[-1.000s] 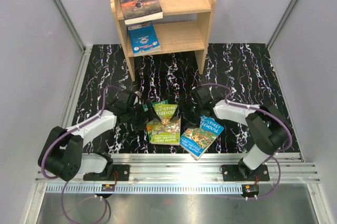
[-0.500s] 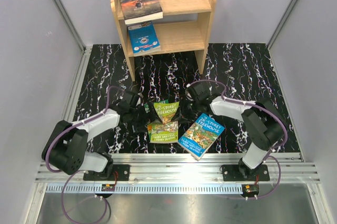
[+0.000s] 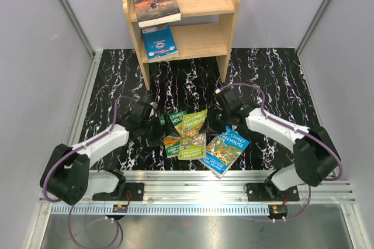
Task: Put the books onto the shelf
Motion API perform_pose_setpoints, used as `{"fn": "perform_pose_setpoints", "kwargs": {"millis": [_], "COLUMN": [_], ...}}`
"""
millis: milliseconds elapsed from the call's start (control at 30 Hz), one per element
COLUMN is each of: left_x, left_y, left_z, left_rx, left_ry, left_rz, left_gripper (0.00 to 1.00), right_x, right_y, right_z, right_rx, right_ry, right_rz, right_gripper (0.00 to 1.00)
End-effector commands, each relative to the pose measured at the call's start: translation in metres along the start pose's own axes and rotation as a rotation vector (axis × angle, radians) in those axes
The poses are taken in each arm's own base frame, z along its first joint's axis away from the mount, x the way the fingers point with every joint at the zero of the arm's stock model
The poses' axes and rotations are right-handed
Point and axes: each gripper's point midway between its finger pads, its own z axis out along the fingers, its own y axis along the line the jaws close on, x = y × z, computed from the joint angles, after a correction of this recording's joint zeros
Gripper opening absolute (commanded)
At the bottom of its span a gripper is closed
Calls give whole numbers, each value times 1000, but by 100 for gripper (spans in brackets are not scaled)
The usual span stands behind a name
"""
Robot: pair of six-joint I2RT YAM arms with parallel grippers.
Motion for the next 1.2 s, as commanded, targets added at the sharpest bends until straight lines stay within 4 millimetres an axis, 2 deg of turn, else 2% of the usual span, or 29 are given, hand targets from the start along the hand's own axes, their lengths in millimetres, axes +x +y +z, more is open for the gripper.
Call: {"fn": "perform_pose_setpoints", "kwargs": {"millis": [0,100,233,267,300,333,367,400,433,467,500,533,567,600,633,667,700,733,767,800,867,900,933,967,1000,1067,1100,1133,1167], "left_x": [-7,-12,-31,-34,-35,-38,-40,-37,-36,-33,-30,-26,-22,-18,-16,-11,-8,-7,-6,-3,-1,-2,-3,-6,-13,-30,-39,-52,-62], "left_y": [-9,-20,-65,-70,-71,-77,-77,-72,-72,-66,-62,-60,-52,-48,-45,-40,-37,-35,-35,-31,-30,-33,-38,-44,-53,-92,-105,-139,-152], "left_z": [-18,-35,-75,-82,-88,-95,-99,-99,-103,-101,-101,-103,-99,-98,-97,-96,-96,-97,-99,-99,-101,-105,-108,-112,-118,-149,-157,-191,-206], "left_rx": [11,40,158,163,152,156,145,125,128,116,113,123,110,111,109,108,102,101,107,100,102,114,127,141,157,239,255,319,323], "left_ry": [-59,-108,-218,-237,-245,-259,-269,-261,-269,-264,-261,-270,-261,-257,-253,-251,-247,-249,-257,-248,-252,-264,-271,-282,-304,-381,-403,-475,-520], "left_rz": [48,81,150,161,173,185,189,194,199,194,185,183,173,158,148,138,132,126,127,116,114,113,116,124,146,230,260,314,369], "left_gripper": [99,99,99,99,99,99,99,99,99,99,99,99,99,99,99,99,99,99,99,99,99,99,99,99,99,99,99,99,99], "right_x": [-28,-37,-55,-59,-68,-73,-79,-88,-97,-103,-110,-123,-130,-135,-157,-169,-178,-202,-213,-231,-252,-257,-268,-267,-262,-254,-257,-240,-234], "right_y": [48,70,123,133,155,166,176,202,212,223,249,258,268,290,292,297,310,303,305,310,307,312,310,313,320,321,315,318,316], "right_z": [-55,-81,-135,-147,-172,-180,-190,-224,-220,-229,-267,-252,-257,-298,-278,-286,-314,-307,-314,-313,-318,-327,-312,-313,-325,-322,-307,-328,-331], "right_rx": [-84,-129,-254,-278,-324,-339,-351,-400,-400,-416,-473,-471,-489,-558,-555,-590,-665,-690,-745,-797,-844,-877,-884,-909,-942,-965,-945,-957,-947], "right_ry": [-141,-187,-276,-297,-348,-360,-386,-445,-438,-456,-525,-499,-514,-596,-571,-587,-655,-645,-636,-673,-699,-731,-705,-687,-694,-646,-612,-624,-635], "right_rz": [-95,-148,-237,-257,-300,-322,-362,-403,-423,-458,-499,-507,-524,-556,-538,-504,-509,-474,-401,-399,-344,-356,-344,-334,-358,-375,-362,-398,-422], "right_gripper": [0,0,0,0,0,0,0,0,0,0,0,0,0,0,0,0,0,0,0,0,0,0,0,0,0,0,0,0,0]}}
